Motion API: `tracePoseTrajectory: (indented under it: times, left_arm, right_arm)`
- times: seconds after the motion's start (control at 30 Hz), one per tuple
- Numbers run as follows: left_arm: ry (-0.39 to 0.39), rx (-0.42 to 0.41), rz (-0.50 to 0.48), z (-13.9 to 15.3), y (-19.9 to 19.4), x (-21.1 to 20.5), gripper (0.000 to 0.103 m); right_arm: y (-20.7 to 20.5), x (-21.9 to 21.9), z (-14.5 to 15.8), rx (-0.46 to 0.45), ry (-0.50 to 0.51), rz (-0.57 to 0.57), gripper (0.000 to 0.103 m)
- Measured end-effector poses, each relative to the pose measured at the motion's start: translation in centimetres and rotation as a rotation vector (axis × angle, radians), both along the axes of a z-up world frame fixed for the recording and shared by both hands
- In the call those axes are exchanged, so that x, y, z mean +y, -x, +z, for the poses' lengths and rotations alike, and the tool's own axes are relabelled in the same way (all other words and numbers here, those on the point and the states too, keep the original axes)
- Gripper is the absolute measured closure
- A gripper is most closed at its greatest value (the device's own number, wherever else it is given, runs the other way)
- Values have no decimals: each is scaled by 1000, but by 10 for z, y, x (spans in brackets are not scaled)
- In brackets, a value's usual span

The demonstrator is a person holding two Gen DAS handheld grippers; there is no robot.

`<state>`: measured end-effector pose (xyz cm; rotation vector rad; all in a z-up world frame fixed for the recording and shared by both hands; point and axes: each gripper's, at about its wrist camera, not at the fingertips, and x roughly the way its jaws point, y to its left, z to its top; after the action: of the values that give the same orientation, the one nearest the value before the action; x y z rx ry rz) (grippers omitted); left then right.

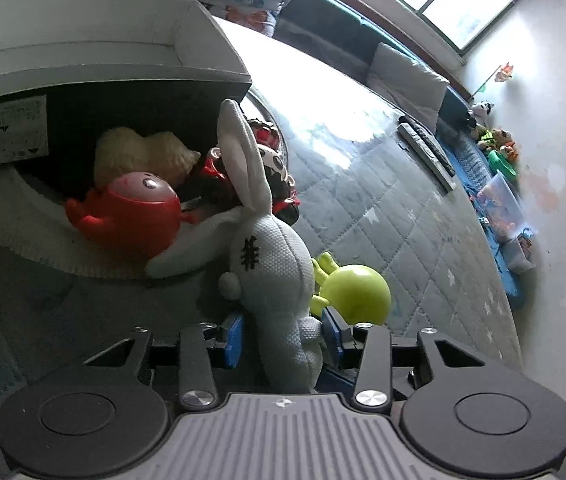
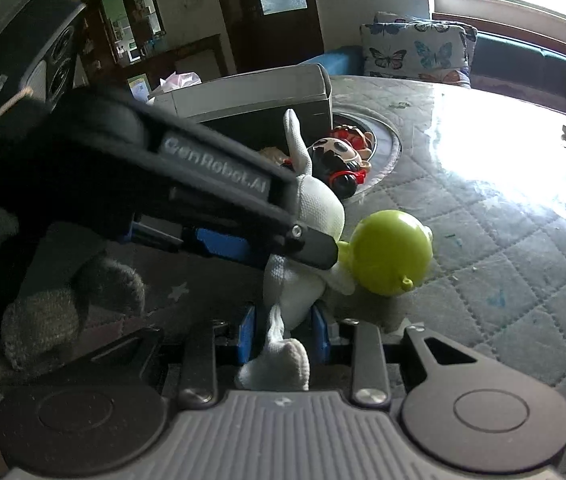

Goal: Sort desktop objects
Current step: 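Lift the bunny with the right gripper and carry it over the shoebox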

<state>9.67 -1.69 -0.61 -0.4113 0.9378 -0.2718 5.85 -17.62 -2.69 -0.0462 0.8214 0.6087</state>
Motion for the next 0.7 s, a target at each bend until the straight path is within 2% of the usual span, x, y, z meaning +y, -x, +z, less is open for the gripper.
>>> tracePoseTrajectory:
  times: [0.13, 0.3, 0.47, 0.7]
  left_arm:
    - [-23, -35, -12, 6, 6, 0, 70]
    - [-47, -80, -22, 15, 12, 1, 72]
    - [-9, -138, 24, 37, 15, 20, 73]
    - [11, -172, 106, 58, -4, 50, 73]
  right_arm:
    - [-2, -1, 1, 4, -11, -11, 73]
    - [6, 0, 13, -27, -36, 14, 73]
    - [0, 1, 31, -62, -99, 31, 73]
    - [-31, 28, 56, -123, -94, 78, 73]
